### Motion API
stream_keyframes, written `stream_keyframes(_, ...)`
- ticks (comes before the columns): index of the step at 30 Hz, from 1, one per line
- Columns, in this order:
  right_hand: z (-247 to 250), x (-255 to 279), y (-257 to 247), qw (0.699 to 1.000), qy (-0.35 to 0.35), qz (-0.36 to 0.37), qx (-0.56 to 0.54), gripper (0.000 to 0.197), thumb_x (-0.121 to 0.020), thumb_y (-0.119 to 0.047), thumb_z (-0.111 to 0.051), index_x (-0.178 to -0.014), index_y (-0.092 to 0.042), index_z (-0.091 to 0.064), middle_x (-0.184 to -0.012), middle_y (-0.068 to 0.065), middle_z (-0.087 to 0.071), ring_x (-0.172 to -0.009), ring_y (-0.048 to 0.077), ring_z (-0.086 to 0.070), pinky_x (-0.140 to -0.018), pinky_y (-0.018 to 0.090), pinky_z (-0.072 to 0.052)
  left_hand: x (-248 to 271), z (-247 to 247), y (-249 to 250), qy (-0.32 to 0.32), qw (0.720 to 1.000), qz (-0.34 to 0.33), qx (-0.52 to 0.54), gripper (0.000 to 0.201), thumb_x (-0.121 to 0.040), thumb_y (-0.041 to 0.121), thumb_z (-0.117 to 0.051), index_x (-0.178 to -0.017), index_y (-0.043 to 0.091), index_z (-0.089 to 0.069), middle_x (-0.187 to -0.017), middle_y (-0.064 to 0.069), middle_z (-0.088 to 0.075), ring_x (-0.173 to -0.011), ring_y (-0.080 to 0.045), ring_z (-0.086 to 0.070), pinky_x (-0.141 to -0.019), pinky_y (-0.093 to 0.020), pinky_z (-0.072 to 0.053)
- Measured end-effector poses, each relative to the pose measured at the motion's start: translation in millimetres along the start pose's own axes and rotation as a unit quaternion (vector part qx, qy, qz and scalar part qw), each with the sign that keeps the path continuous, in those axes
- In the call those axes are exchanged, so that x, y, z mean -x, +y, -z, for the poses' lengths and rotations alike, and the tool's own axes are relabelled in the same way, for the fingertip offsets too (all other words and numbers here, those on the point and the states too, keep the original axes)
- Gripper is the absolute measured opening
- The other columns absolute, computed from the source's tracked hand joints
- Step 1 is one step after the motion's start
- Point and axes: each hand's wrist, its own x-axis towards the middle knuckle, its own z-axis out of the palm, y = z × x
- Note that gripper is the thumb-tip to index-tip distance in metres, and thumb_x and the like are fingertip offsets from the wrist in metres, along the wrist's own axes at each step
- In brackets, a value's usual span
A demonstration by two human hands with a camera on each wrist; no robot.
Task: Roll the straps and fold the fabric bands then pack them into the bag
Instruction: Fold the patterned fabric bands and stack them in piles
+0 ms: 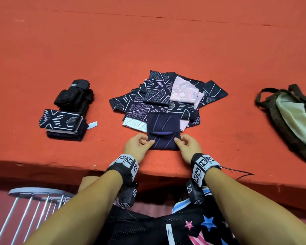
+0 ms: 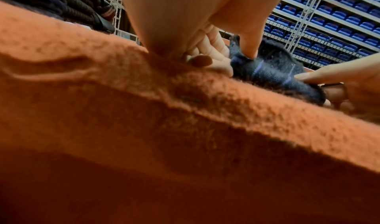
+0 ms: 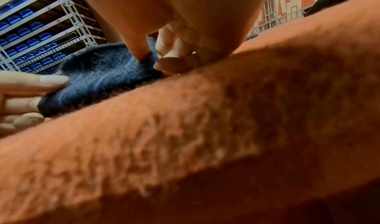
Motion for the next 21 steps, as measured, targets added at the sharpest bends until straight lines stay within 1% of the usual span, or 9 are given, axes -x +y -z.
stream_keyframes(3, -2, 0, -5, 0.999, 0.009, -0.007, 0.03, 0.026, -0.094, -0.043, -0.062, -0.076, -0.026, -0.054, -0.062, -0.008, -0.056, -0.066, 0.011, -0.057, -0.062, 0.03, -0.037, -1, 0, 1, 0.013, 0.999, -0.001, -0.033, 0.024, -0.079, 0.044, -0.077, -0.086, 0.032, -0.058, -0.071, 0.007, -0.069, -0.065, -0.012, -0.065, -0.069, -0.036, -0.053)
stream_keyframes(6, -2, 1, -8, 0.999, 0.019, -0.011, 0.04, 0.02, -0.093, -0.038, -0.063, -0.086, -0.026, -0.05, -0.063, -0.009, -0.059, -0.068, 0.014, -0.061, -0.066, 0.033, -0.044, 0, 0, 5, 0.032, 0.996, -0.019, -0.086, 0.028, -0.087, 0.039, -0.071, -0.087, 0.033, -0.045, -0.07, 0.01, -0.067, -0.066, -0.01, -0.063, -0.065, -0.032, -0.048)
stream_keyframes(9, 0, 0, -10, 0.999, 0.02, -0.003, 0.047, 0.022, -0.091, -0.033, -0.063, -0.085, -0.024, -0.045, -0.061, -0.009, -0.058, -0.065, 0.015, -0.06, -0.07, 0.035, -0.046, 1, 2, 7, 0.003, 0.993, -0.035, -0.113, 0.006, -0.092, 0.04, -0.064, -0.093, 0.041, -0.058, -0.075, 0.014, -0.064, -0.068, -0.006, -0.06, -0.064, -0.029, -0.045)
stream_keyframes(11, 1, -1, -10, 0.999, 0.013, 0.001, 0.047, 0.013, -0.091, -0.032, -0.064, -0.085, -0.029, -0.052, -0.062, -0.009, -0.058, -0.067, 0.013, -0.061, -0.073, 0.034, -0.049, -1, 3, 4, -0.01, 0.992, -0.048, -0.118, 0.013, -0.093, 0.043, -0.061, -0.101, 0.052, -0.067, -0.08, 0.018, -0.067, -0.07, 0.0, -0.059, -0.065, -0.026, -0.043)
stream_keyframes(13, 2, -2, -10, 0.999, 0.004, 0.004, 0.045, 0.007, -0.092, -0.033, -0.064, -0.09, -0.04, -0.062, -0.064, -0.009, -0.059, -0.072, 0.012, -0.063, -0.076, 0.033, -0.051, -2, 4, 3, -0.015, 0.991, -0.047, -0.123, 0.019, -0.092, 0.043, -0.063, -0.107, 0.052, -0.07, -0.083, 0.019, -0.068, -0.072, 0.001, -0.058, -0.068, -0.026, -0.044)
stream_keyframes(15, 3, -1, -11, 0.999, -0.002, 0.007, 0.039, 0.013, -0.092, -0.033, -0.063, -0.097, -0.044, -0.068, -0.065, -0.01, -0.06, -0.075, 0.012, -0.064, -0.078, 0.031, -0.052, -1, 5, 6, -0.02, 0.991, -0.049, -0.12, 0.029, -0.085, 0.036, -0.07, -0.112, 0.048, -0.07, -0.086, 0.016, -0.066, -0.077, 0.0, -0.06, -0.074, -0.026, -0.048)
stream_keyframes(17, 6, 2, -14, 0.999, -0.012, 0.006, 0.049, 0.021, -0.09, -0.033, -0.063, -0.109, -0.042, -0.069, -0.069, -0.011, -0.061, -0.081, 0.013, -0.065, -0.08, 0.03, -0.051, 0, 8, 6, -0.046, 0.987, -0.062, -0.143, 0.046, -0.078, 0.027, -0.074, -0.119, 0.045, -0.067, -0.095, 0.014, -0.06, -0.081, 0.0, -0.058, -0.08, -0.024, -0.047)
stream_keyframes(19, 9, 5, -15, 0.997, -0.043, 0.002, 0.058, 0.038, -0.085, -0.038, -0.066, -0.123, -0.042, -0.065, -0.082, -0.012, -0.066, -0.088, 0.013, -0.065, -0.084, 0.029, -0.051, -1, 11, 6, -0.073, 0.98, -0.072, -0.172, 0.058, -0.077, 0.022, -0.074, -0.128, 0.044, -0.062, -0.104, 0.012, -0.054, -0.082, -0.002, -0.056, -0.082, -0.023, -0.046)
stream_keyframes(21, 12, 4, -14, 0.994, -0.086, 0.002, 0.061, 0.063, -0.073, -0.046, -0.067, -0.135, -0.043, -0.056, -0.102, -0.012, -0.071, -0.097, 0.013, -0.066, -0.093, 0.03, -0.051, -3, 10, 5, -0.072, 0.977, -0.075, -0.186, 0.059, -0.081, 0.019, -0.071, -0.133, 0.043, -0.059, -0.107, 0.011, -0.049, -0.083, -0.006, -0.056, -0.082, -0.025, -0.047)
